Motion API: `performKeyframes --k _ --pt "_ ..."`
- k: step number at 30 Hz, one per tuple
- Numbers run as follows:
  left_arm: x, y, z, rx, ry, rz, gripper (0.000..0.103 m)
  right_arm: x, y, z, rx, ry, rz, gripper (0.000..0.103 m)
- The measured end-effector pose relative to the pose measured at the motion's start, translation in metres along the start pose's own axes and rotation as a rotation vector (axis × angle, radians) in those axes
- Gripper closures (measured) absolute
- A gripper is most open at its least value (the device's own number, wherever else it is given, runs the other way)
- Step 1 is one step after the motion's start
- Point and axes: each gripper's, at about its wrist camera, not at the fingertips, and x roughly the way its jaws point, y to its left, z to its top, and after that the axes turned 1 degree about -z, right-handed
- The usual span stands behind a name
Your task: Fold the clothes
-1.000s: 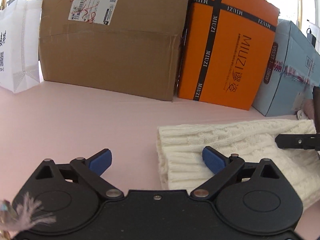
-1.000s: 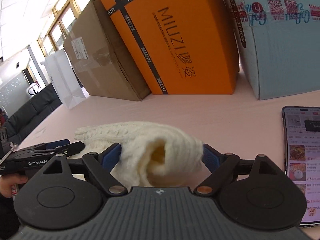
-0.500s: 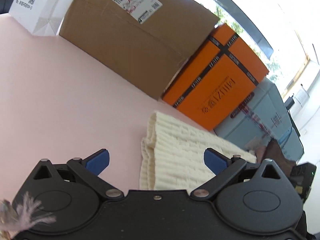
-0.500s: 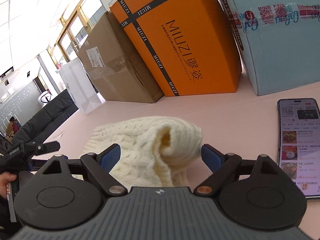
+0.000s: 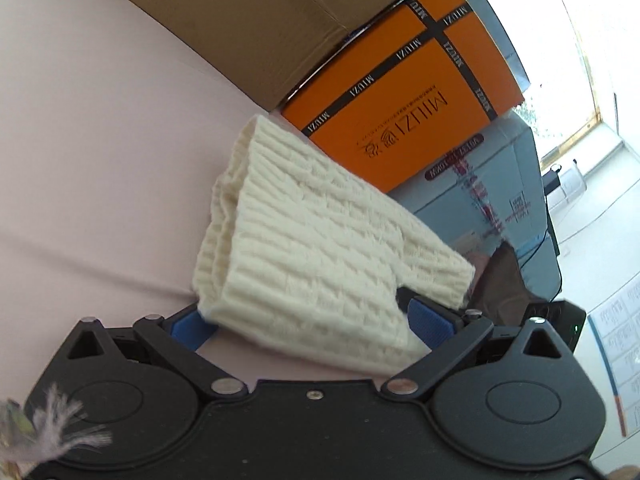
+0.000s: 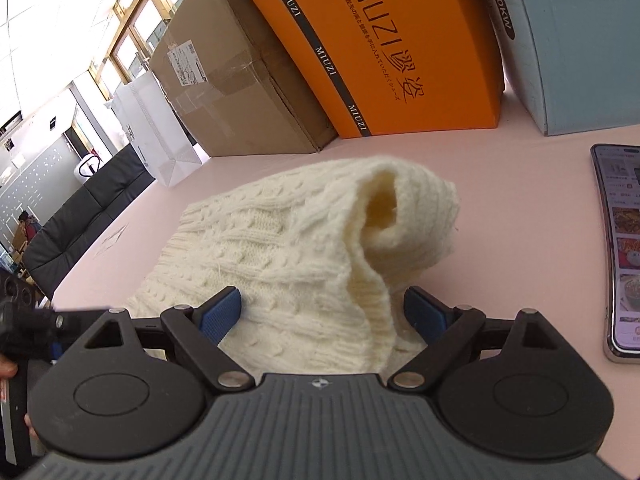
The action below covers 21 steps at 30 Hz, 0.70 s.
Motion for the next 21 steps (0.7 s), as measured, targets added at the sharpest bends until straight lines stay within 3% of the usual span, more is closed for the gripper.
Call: performKeyframes --k 2,4,5,6,7,11,15,21 --pt "0.012 -0.003 0.008 -0.001 -0.025 0.012 0.001 0.001 0.0 0.001 -0.012 0.003 -0.004 0.024" --pt "0.023 -0.013 0.008 0.063 -0.054 0.046 0.005 0.002 -0.002 0.002 -0.007 0.0 -0.005 0.032" --pt "0.027 -0.019 0.007 0.106 -0.069 0.073 0.01 0.002 -0.002 0.002 -0.001 0.0 -0.001 0.039" --pt "0.03 -0.024 0.006 0.154 -0.082 0.106 0.025 0.002 -0.002 0.003 0.006 -0.001 0.003 0.042" --pt "0.032 -0.027 0.005 0.183 -0.09 0.123 0.031 0.003 -0.003 0.004 0.016 -0.003 0.005 0.047" --pt "0.03 -0.023 0.018 0.196 -0.12 0.12 0.045 0.005 0.005 0.013 0.03 -0.031 0.005 0.06" --pt "0.01 -0.014 0.036 0.186 -0.227 0.097 0.061 0.016 0.025 0.031 -0.013 -0.044 0.047 0.076" --pt "-0.036 -0.001 0.074 0.186 -0.427 0.102 0.063 0.046 0.071 0.067 -0.088 -0.105 0.15 0.08"
